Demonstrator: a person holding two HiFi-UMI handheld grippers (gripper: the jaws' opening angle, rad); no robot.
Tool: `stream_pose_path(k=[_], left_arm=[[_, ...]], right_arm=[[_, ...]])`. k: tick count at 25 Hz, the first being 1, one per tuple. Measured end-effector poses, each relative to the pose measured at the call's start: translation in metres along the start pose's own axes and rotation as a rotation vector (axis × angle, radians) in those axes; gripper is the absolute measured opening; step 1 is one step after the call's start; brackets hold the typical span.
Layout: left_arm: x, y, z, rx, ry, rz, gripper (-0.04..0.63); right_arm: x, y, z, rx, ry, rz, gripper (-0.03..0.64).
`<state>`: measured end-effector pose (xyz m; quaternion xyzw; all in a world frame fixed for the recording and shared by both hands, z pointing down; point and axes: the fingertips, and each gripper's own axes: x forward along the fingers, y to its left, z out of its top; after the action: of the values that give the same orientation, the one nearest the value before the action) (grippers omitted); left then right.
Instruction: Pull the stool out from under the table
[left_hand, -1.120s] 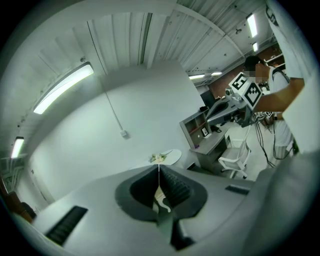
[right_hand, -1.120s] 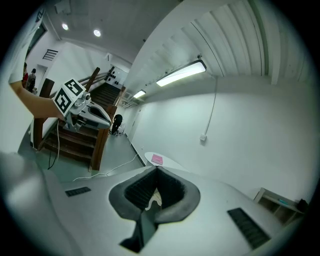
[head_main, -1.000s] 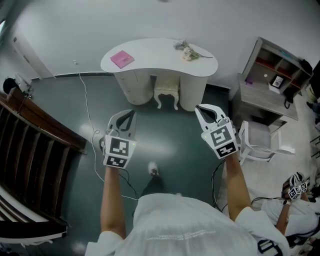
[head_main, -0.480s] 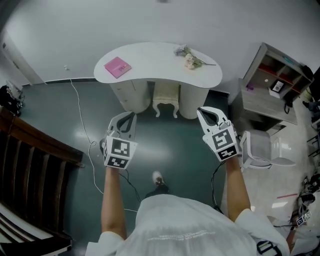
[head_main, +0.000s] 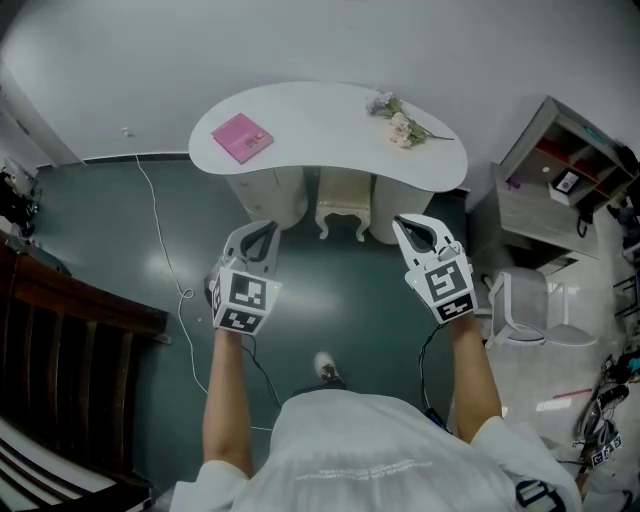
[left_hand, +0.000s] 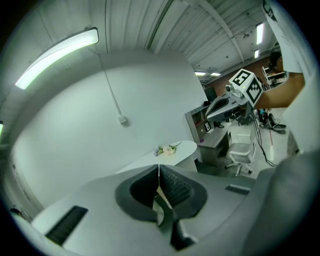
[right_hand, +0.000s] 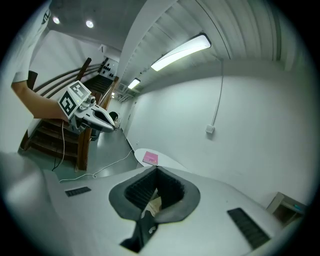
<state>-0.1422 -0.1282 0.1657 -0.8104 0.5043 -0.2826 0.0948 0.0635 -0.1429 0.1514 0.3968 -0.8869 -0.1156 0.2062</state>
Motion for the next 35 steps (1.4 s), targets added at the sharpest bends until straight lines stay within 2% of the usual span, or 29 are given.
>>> stream_pose_path(k=[8,13,21,29,35], left_arm=[[0.04,0.028,-0.018,0.005,0.004,-0.055,0.018],[0.065,0.029,-0.033,-0.009,0.023,-0.076,0.018],[0.131,0.037,-0.065,-0.066,0.071,-0.094,0.018],[0.228,0.026,-0.119,-0.019,0.096,-0.153,0.018],[0.311,0.005,-0.196,-0.063,0.111,-0.178,0.018]], right_arm=[[0.046,-0.007,-0.004,0.052,0.028,-0.038,0.015],[0.066,-0.016,-0.028,0.046,0.089,-0.053,0.015],[0.118,-0.033,-0.074,0.088,0.14,-0.023,0.015],[0.204,-0.055,-0.163,0.155,0.136,-0.023,0.015],[0.268,-0.052,-0.252,0.165,0.16,-0.011,0.017]])
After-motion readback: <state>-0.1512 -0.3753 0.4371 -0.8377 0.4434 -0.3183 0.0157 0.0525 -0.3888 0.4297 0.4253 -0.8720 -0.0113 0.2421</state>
